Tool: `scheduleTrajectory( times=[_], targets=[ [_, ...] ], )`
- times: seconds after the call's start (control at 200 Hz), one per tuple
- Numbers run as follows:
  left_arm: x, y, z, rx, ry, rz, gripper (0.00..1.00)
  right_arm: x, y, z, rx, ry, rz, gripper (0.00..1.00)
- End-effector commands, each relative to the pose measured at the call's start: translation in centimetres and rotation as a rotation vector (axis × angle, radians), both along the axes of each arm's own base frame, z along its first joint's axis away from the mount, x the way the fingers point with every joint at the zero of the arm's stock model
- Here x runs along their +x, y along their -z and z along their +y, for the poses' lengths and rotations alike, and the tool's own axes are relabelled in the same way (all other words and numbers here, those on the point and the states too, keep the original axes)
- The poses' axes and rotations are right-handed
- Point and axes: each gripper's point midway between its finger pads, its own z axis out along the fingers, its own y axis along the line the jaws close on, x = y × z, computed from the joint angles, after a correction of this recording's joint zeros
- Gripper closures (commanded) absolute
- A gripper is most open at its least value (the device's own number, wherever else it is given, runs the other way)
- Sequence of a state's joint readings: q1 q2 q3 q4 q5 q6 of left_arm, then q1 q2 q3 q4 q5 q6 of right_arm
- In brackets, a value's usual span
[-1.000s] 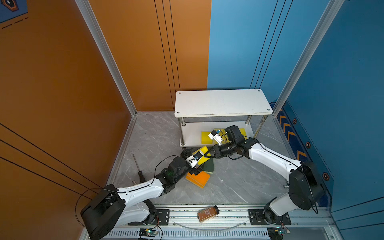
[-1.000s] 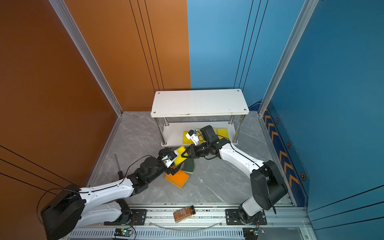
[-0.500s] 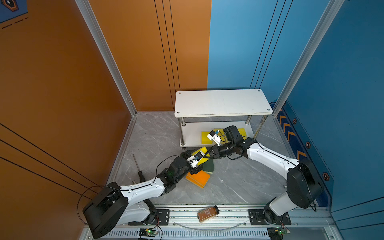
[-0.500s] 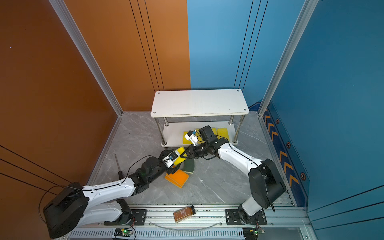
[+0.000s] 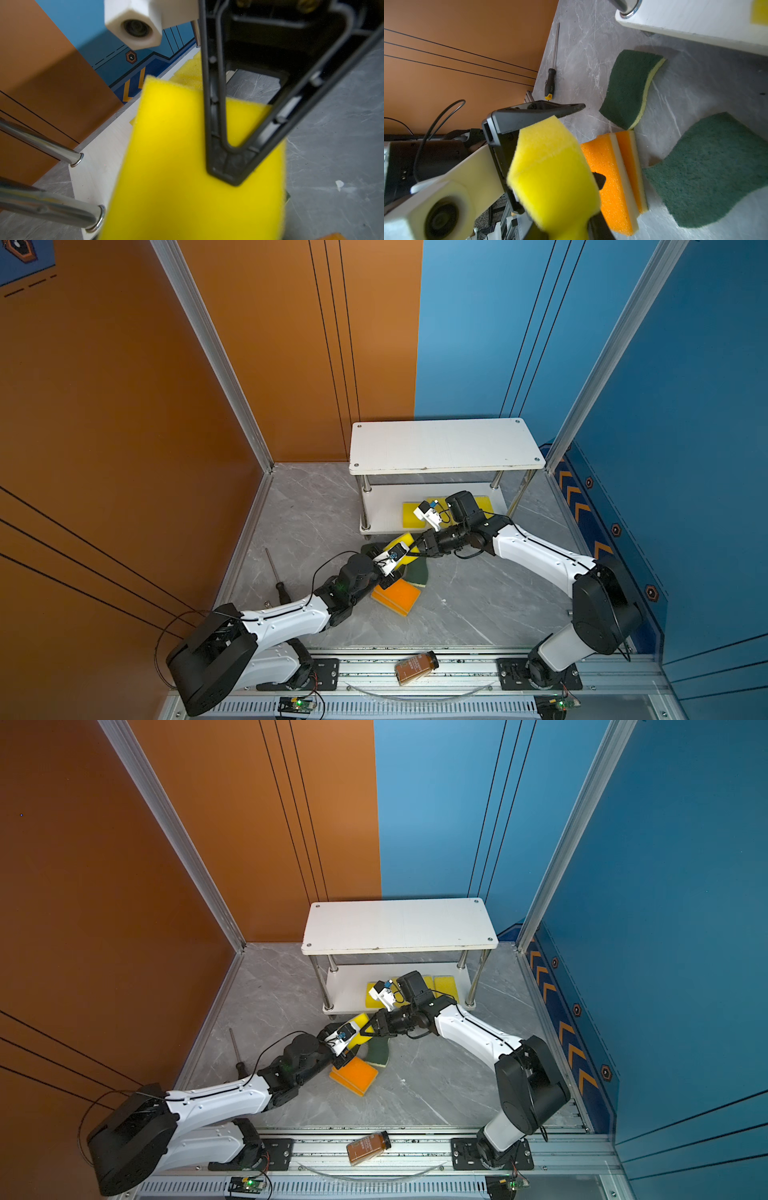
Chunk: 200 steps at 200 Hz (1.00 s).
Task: Place and organize the cleaning sponges onto the shelf
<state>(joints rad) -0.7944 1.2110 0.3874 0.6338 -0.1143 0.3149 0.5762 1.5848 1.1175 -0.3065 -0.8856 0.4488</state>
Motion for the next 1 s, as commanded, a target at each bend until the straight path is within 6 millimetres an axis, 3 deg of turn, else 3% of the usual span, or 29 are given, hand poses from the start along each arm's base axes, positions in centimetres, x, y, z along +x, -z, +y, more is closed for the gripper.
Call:
scheduleTrajectory(
  times=[0.0, 0.326, 0.731, 0.997],
  targets=[
    [0.4, -1.7, -0.6, -0.053, -0.01, -0.019, 0.38, 0.2, -0.1, 0.3, -0.015, 0.002, -0.01, 0.77],
    [1.0, -1.6, 0.2, -0.065, -0.077, -0.011, 0.43, 1.0, -0.3, -0.5, -0.034, 0.046, -0.051, 0.68],
    [2.9, -1.8, 0.8, -0.106, -0.204, 0.017, 0.46, 3.6, -1.8, -3.6, -0.013, 0.21, -0.147, 0.61],
    [5.1, -1.4, 0.9, -0.152, -0.335, 0.055, 0.47, 3.9, -2.8, -5.9, -0.004, 0.285, -0.19, 0.59]
  ],
)
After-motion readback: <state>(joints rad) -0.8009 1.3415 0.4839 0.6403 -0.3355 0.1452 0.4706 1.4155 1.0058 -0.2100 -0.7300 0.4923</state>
